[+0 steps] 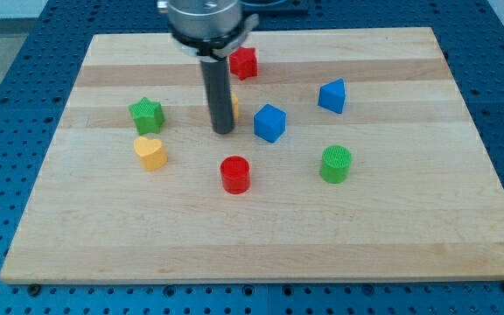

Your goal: Place the cube at the bottom of the triangle

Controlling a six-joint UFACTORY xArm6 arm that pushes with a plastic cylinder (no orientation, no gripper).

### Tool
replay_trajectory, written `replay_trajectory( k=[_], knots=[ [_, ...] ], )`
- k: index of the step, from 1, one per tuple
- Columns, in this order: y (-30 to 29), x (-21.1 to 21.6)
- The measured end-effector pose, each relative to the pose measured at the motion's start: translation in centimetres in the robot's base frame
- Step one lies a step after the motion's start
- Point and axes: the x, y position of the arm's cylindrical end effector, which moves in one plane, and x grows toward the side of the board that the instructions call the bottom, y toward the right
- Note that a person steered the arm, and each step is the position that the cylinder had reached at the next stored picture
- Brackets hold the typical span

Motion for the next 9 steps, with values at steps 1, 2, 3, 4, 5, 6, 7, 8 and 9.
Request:
replay_trajectory(
  k=[1, 2, 3, 4, 5, 6, 7, 8, 9],
  knots=[
    [1.7, 0.0],
    [1.8, 0.0],
    [2.7, 0.0],
    [4.3, -0.3],
    [4.4, -1.5],
    [4.4, -1.6],
    [4.4, -0.7],
    [5.2, 1.1],
    [5.4, 1.2]
  ],
)
